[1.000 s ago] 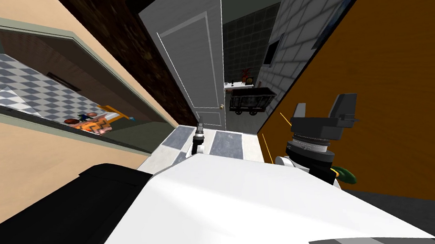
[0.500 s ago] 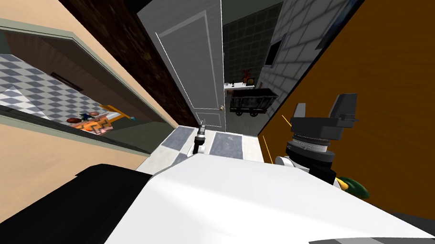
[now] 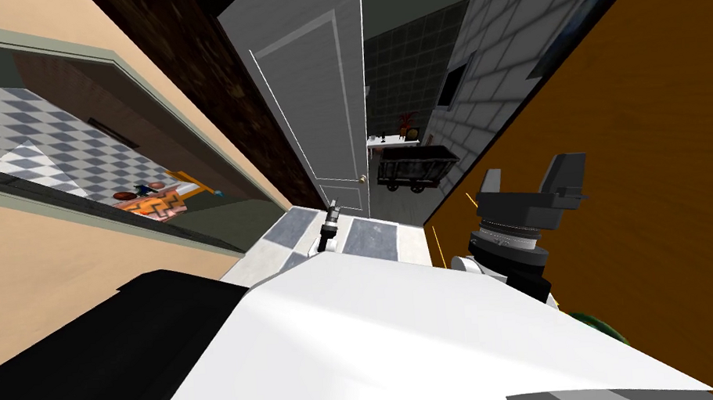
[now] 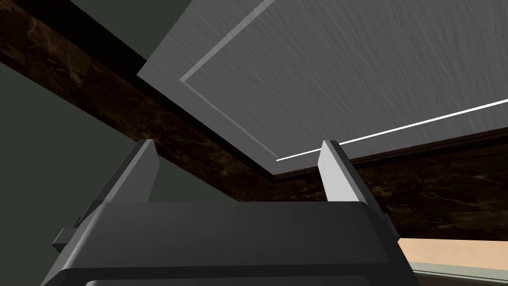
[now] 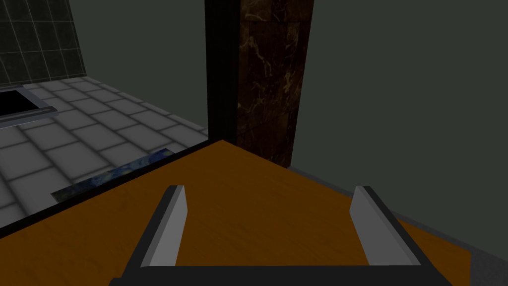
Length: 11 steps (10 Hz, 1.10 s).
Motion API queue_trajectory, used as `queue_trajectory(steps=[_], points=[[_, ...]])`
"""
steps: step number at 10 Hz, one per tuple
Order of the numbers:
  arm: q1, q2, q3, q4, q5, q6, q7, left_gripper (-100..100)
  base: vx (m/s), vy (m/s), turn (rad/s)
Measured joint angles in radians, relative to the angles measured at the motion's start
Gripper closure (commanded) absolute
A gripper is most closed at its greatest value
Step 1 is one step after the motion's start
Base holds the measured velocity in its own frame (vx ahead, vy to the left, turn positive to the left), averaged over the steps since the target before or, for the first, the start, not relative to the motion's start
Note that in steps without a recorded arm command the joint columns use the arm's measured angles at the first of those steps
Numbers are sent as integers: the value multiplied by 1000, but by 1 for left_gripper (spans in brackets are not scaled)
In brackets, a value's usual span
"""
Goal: Pull the door open
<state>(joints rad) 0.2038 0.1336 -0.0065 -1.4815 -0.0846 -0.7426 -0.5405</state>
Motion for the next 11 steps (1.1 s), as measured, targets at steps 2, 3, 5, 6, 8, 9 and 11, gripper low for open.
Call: queue_trajectory(steps=[2,3,5,6,8,9,11], points=[[-21,9,0,60,-8,-16,-40,-100,104,-31,32],[-31,14,0,86,-12,-18,-60,-100,94,-43,28],[-52,17,-4,140,-22,-27,-104,-100,95,-38,33],[-61,21,-4,165,-27,-32,-124,-100,89,-35,29],[-70,29,-6,212,-35,-44,-164,-100,91,-35,29],[-83,32,-7,243,-40,-51,-184,-100,94,-33,29],[-102,37,-9,295,-49,-61,-226,-100,98,-33,30]])
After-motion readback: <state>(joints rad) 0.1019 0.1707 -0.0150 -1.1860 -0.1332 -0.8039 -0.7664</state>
